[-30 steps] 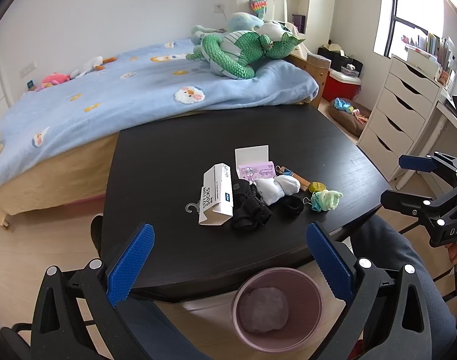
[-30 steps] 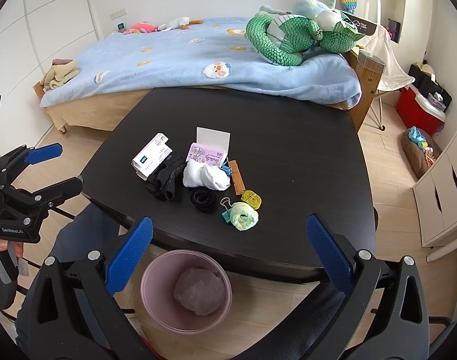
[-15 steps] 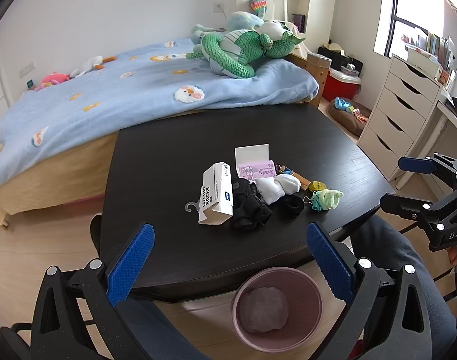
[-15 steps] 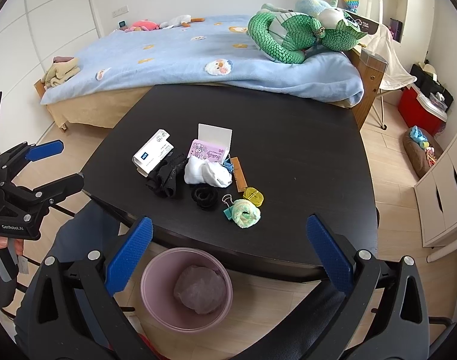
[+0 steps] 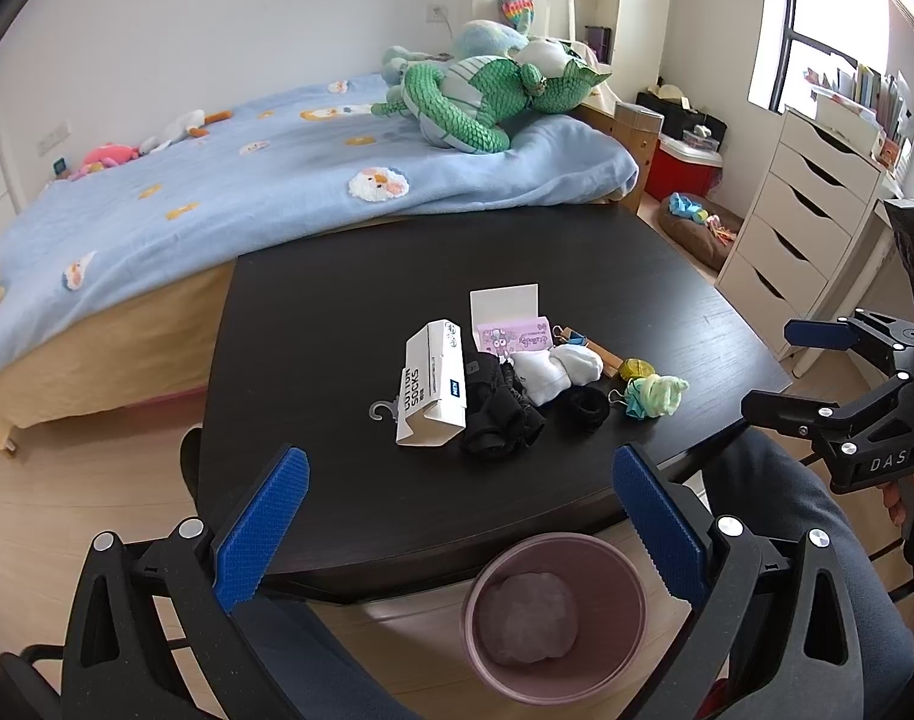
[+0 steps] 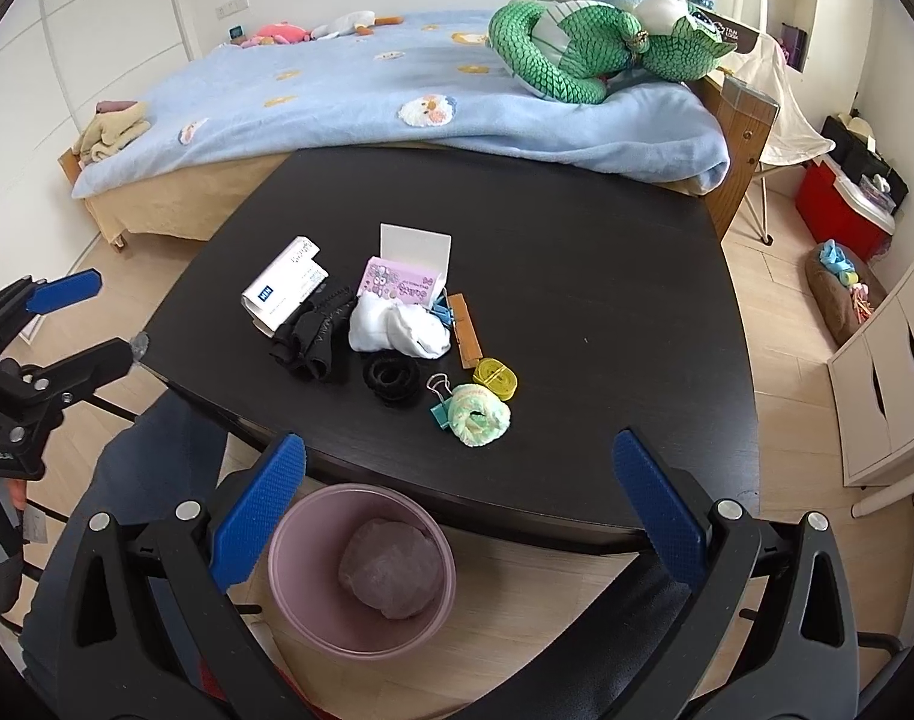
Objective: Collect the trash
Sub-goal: 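Grasp the green-and-white crumpled wrapper with the right gripper, then grasp the white COTTON SOCKS box with the left gripper while the right gripper holds the wrapper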
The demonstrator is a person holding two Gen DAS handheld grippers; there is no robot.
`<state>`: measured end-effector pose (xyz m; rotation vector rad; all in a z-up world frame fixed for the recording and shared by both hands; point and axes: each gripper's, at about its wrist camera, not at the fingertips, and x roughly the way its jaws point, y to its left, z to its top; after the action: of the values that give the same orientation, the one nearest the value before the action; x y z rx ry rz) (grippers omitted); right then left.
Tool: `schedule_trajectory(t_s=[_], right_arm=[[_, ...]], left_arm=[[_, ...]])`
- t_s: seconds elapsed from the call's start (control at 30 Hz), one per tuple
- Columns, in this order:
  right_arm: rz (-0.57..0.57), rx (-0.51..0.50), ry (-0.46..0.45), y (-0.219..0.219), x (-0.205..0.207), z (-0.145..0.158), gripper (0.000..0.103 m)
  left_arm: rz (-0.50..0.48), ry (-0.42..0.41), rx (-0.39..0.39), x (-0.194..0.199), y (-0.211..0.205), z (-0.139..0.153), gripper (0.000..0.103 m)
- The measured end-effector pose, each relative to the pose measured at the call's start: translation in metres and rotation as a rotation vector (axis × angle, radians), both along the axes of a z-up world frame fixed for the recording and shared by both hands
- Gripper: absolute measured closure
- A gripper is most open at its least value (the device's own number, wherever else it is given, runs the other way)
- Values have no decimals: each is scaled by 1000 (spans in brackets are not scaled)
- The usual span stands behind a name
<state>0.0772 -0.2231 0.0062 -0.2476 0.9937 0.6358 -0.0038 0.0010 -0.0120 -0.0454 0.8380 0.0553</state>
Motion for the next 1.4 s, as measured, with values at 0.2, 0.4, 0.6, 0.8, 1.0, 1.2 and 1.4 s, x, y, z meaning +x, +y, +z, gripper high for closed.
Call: schedule_trajectory(t_s=[0.2,0.4,0.6,0.8,1.0,1.2,1.4], right_arm=[[8,-37,35,8,14,-16,3],[30,-55,86,14,31,-34,3],[52,-72,149,18,46,-55,3],[92,-84,183,25,53,-69,24],[114,-83,200,31,52,-77,44],[109,-94,203,31,54,-82,65],[103,-87,204,27,54,-82,77]], left_arm=[[0,4,-4,-2,-1,-6,6],[5,10,-5,-1,2,-5,6],[4,19,-8,1,4,-6,6],[8,28,-12,3,7,-8,6],[9,39,-17,2,8,-13,6],[14,45,-25,2,11,-14,6],[14,48,-27,1,11,-16,6]])
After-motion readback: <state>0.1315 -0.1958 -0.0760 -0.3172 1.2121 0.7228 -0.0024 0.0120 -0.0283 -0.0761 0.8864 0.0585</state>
